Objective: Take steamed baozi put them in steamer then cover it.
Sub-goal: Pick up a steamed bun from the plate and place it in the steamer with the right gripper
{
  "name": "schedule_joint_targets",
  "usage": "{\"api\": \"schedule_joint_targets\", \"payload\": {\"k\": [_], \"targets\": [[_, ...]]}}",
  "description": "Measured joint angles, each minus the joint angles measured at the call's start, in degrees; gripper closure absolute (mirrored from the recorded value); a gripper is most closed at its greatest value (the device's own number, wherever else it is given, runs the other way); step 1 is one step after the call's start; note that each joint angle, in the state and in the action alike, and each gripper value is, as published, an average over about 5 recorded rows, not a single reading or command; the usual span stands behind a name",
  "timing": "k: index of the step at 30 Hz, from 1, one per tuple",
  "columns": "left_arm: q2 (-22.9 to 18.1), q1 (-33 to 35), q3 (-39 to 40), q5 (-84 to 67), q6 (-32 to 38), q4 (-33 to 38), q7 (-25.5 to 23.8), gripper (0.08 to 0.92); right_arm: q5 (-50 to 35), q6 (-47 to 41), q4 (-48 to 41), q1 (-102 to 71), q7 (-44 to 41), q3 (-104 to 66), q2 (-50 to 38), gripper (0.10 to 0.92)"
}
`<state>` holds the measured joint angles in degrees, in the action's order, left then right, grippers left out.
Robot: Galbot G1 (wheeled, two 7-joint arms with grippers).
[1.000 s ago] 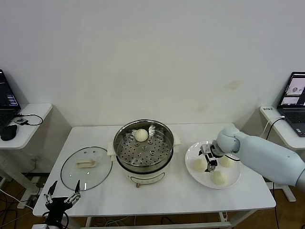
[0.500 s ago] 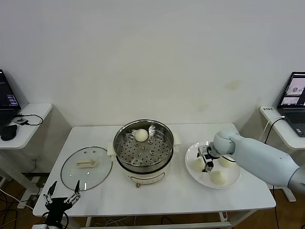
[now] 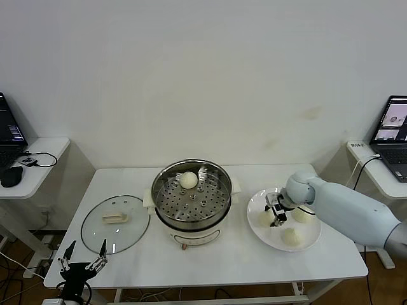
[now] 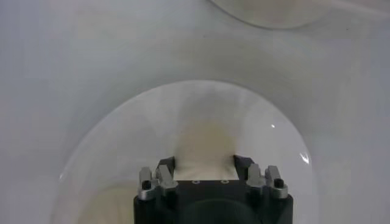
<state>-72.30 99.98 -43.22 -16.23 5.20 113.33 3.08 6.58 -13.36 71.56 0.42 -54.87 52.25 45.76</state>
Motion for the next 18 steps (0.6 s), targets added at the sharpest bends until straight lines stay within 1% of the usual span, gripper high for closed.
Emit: {"api": "schedule_joint_targets", "payload": {"k": [6,10,18], "targets": [[-0.1,0.0,0.1,0.0,0.0,0.3,0.0,0.177,-0.7,-0.2,1.2,1.5,-0.5,0.2,-1.0,0.463],[0.1,-0.1,0.1,0.0,-0.2,0.6,0.0,0.177,-1.9,-0.6,2.9,4.1,-1.1,0.9,-2.5,0.461],[0.8,-0.8,0.5,-0.2,-0.7,0.5,0.0,0.177,-8.0,-2.0,7.2,15.9,-1.0,5.6,-4.0,0.456]]}}
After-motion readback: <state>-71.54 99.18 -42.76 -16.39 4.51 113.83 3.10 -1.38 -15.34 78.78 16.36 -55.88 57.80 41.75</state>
